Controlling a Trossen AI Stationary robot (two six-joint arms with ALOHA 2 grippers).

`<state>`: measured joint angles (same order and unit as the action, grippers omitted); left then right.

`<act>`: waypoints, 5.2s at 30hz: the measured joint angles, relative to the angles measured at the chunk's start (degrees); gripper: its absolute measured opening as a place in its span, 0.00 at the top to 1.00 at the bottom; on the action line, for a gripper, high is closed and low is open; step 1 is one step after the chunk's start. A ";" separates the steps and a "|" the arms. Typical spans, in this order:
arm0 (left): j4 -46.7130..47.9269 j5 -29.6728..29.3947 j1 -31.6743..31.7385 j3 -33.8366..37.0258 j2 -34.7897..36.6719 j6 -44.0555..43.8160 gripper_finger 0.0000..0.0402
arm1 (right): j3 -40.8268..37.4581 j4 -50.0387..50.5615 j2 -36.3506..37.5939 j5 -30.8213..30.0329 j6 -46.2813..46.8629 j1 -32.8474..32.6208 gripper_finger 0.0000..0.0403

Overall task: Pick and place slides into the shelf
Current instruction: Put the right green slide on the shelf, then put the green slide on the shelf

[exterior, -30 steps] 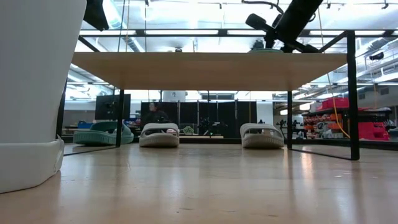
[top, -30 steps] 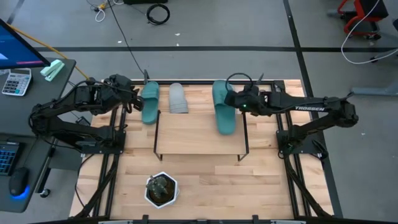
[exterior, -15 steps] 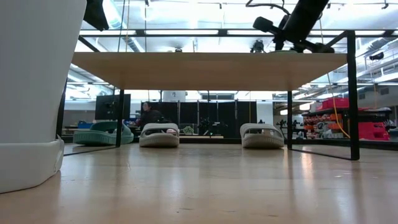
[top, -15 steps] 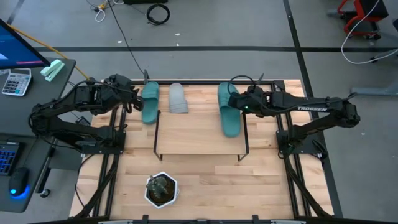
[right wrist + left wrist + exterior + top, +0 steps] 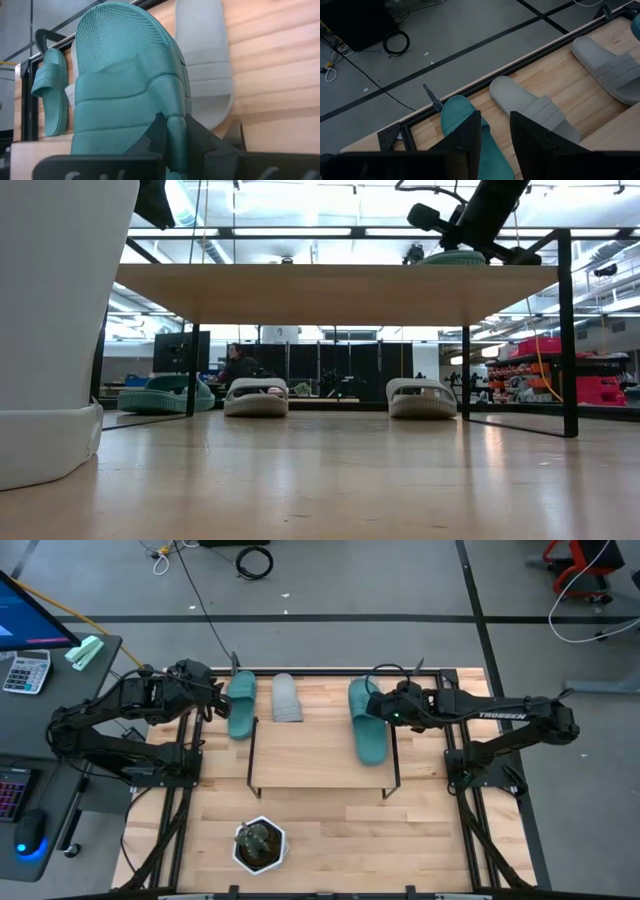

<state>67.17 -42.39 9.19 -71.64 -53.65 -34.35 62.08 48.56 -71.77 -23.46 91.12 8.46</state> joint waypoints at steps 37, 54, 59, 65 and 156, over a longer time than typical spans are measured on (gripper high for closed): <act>0.00 0.00 0.02 0.00 0.01 -0.02 0.73 | 0.00 4.55 0.34 -0.46 6.77 -3.25 0.66; 0.00 -1.12 0.00 0.00 0.00 0.02 0.73 | 0.00 4.71 4.14 0.44 3.28 -3.35 0.61; 0.00 -1.10 0.01 0.00 0.02 0.02 0.73 | 0.00 4.74 4.09 1.17 2.09 -3.35 0.61; 0.00 -1.10 0.02 0.00 0.01 0.01 0.73 | 0.00 4.76 4.07 3.20 0.68 -3.38 0.61; -22.26 36.33 47.24 24.22 2.99 5.17 0.62 | 17.25 19.31 7.98 -4.69 -39.24 5.43 0.27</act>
<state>44.91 -6.06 56.43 -47.42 -50.66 -29.17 79.33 67.88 -63.79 -28.16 51.88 13.89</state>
